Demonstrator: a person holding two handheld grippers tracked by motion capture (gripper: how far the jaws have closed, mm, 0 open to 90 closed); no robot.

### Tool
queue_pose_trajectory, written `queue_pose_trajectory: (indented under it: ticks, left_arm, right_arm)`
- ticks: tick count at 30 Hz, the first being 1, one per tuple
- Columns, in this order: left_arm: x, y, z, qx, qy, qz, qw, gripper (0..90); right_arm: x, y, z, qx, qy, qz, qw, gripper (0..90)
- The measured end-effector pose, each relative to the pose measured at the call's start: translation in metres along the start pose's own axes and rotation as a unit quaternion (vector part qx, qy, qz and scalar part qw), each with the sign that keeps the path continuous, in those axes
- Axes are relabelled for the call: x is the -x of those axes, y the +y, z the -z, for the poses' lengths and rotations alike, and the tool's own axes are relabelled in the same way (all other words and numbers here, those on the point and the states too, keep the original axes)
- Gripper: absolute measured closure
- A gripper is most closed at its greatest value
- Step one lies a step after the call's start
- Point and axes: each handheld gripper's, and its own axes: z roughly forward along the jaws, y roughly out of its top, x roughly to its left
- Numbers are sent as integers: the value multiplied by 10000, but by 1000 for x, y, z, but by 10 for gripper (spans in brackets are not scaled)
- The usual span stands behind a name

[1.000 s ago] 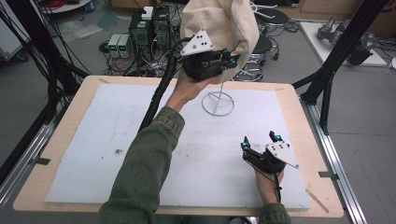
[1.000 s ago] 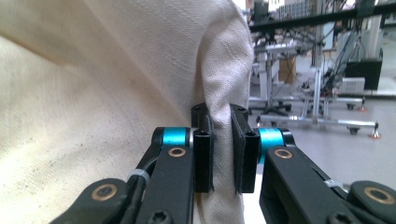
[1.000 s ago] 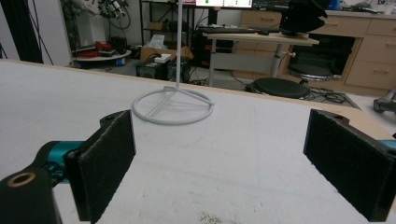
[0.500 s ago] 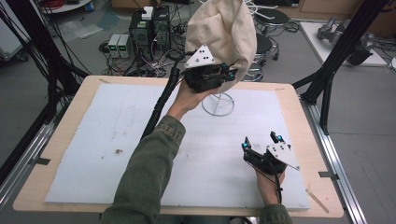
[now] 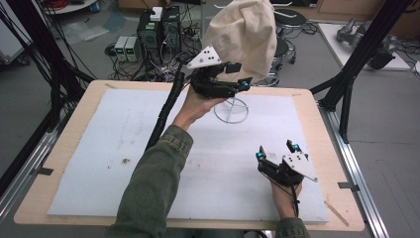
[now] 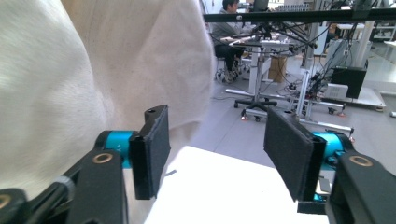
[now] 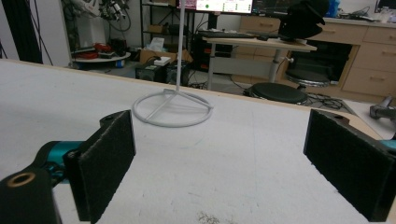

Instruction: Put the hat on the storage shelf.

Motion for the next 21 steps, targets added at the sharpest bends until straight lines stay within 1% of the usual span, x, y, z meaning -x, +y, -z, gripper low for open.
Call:
queue_pose_trajectory:
  ticks: [1, 3, 4, 6, 7, 8, 9, 10, 11, 12, 13, 14, 15, 16, 17, 18, 21]
  left_arm:
    - [2, 0, 5, 56, -51, -6, 10000, 349]
    - [3, 0, 7, 68, -66, -23, 10000, 304]
    - [4, -1, 11, 60, -62, -51, 9999, 299]
    - [8, -2, 19, 23, 0, -128, 9999, 282]
    - [12, -3, 29, 35, 41, -116, 9999, 271]
    - [12, -3, 29, 35, 41, -116, 9999, 262]
    - [13, -3, 41, 18, 148, -116, 9998, 260]
    - [14, -2, 47, 35, 212, -102, 9997, 253]
    - [14, -2, 47, 35, 212, -102, 9997, 249]
    - [14, -2, 54, 48, 273, -93, 9996, 249]
    - [15, -2, 66, 100, 385, -109, 9991, 245]
    - [15, -2, 66, 100, 385, -109, 9991, 245]
    - [16, -3, 75, 144, 445, -89, 9989, 244]
    - [16, -5, 89, 208, 512, -65, 9985, 244]
    - [15, -7, 96, 238, 511, -22, 9984, 244]
    - [15, -7, 96, 238, 511, -22, 9984, 244]
    - [14, -16, 116, 222, 617, 76, 9978, 232]
  right_arm:
    - [0, 0, 0, -16, 10, 4, 10000, 81]
    - [-1, 0, 0, -17, 5, 25, 10000, 81]
    - [-1, 0, 0, -14, -8, 25, 10000, 81]
    - [-1, 0, 0, 3, 4, 44, 10000, 81]
    - [-2, 0, 1, -30, 16, 26, 10000, 81]
    - [-2, 0, 1, -34, 18, 47, 10000, 81]
    - [-2, 0, 0, -16, 18, 64, 10000, 81]
    - [-4, 0, 1, -36, 23, 58, 10000, 81]
    - [-4, 0, 1, -41, 37, 79, 10000, 81]
    - [-4, 0, 1, -41, 37, 79, 10000, 81]
    - [-7, 0, 2, -41, 53, 79, 9999, 81]
    - [-7, 0, 2, -31, 52, 95, 9999, 81]
    - [-9, 0, 2, -30, 71, 114, 9999, 81]
    - [-10, 0, 2, -22, 64, 120, 9999, 81]
    - [-10, 0, 2, -32, 90, 121, 9999, 81]
    - [-11, 0, 2, -46, 103, 135, 9998, 81]
    - [-12, -1, 1, -59, 106, 180, 9998, 81]
